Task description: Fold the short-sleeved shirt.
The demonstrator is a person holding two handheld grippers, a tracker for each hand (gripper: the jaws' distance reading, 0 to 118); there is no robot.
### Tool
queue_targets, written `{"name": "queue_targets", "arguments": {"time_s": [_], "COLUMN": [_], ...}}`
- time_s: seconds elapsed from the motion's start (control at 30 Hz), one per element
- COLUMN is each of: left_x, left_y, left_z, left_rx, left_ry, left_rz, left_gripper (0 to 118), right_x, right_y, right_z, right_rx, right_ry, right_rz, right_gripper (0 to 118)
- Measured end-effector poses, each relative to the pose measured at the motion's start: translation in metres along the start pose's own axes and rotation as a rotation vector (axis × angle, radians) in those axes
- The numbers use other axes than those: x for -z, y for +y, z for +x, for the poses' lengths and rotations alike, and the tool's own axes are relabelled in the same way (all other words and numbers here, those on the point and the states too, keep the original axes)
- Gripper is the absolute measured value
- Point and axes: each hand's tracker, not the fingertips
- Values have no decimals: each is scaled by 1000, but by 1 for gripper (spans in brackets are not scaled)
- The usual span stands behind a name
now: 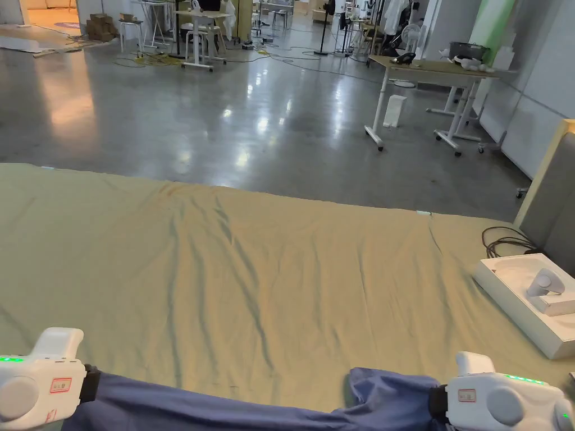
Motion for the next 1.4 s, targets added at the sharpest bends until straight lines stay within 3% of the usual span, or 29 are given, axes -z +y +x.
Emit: {"name": "queue_targets", "arguments": {"time_s": [0.3, 0.5, 0.8, 1.13, 1.2, 1.23, 1.27, 1.3, 1.33, 1.4], "left_x": [-65, -96, -82, -59, -60, -63, -67, -71, -76, -87], "left_y": [-26, -64, -141, -172, -169, -166, -163, -159, -155, -142], "left_z": [-17, -30, -37, -35, -38, -39, -38, -36, -33, -25], "left_rx": [-13, -26, -14, -13, -28, -43, -57, -62, -55, -50], "left_ry": [-52, -72, -56, -20, -31, -37, -38, -28, -2, -3], "left_rz": [75, 67, -125, -213, -216, -216, -206, -183, -149, -58], "left_gripper": [3, 3, 3, 4, 11, 19, 39, 55, 63, 63], "right_x": [-104, -137, -110, -78, -78, -80, -83, -89, -96, -110], "right_y": [-45, -99, -184, -208, -208, -207, -205, -204, -200, -192], "right_z": [7, 17, 26, 18, 15, 14, 11, 7, 3, -5], "right_rx": [-49, -36, -30, -68, -71, -82, -109, -126, -129, -111], "right_ry": [28, 25, -40, -120, -133, -152, -191, -217, -233, -234], "right_rz": [113, 89, -79, -141, -135, -126, -108, -75, -40, 32], "right_gripper": [1, 1, 1, 2, 8, 19, 35, 43, 44, 54]}}
